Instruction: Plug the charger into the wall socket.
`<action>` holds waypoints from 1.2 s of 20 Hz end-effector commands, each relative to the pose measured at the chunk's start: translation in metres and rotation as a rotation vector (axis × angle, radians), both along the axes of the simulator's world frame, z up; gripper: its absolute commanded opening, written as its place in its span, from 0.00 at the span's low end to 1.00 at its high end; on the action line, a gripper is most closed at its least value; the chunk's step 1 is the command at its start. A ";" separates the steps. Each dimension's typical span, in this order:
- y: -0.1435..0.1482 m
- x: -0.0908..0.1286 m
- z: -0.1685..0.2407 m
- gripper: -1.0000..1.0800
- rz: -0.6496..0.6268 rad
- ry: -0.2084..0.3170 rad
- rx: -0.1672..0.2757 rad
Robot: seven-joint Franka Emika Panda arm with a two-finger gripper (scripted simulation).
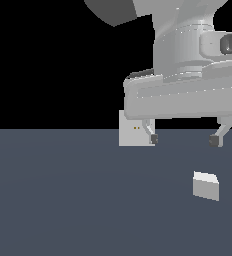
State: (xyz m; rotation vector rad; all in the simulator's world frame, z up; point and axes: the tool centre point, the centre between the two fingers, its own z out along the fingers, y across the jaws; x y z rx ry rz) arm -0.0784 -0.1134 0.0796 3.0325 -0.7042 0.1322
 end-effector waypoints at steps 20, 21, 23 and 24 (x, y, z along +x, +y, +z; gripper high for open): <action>-0.025 -0.023 -0.028 0.96 -0.108 -0.027 -0.009; -0.025 -0.023 -0.032 0.96 -0.108 -0.027 -0.009; -0.025 -0.023 -0.041 0.96 -0.108 -0.027 -0.009; -0.025 -0.023 -0.046 0.96 -0.108 -0.027 -0.009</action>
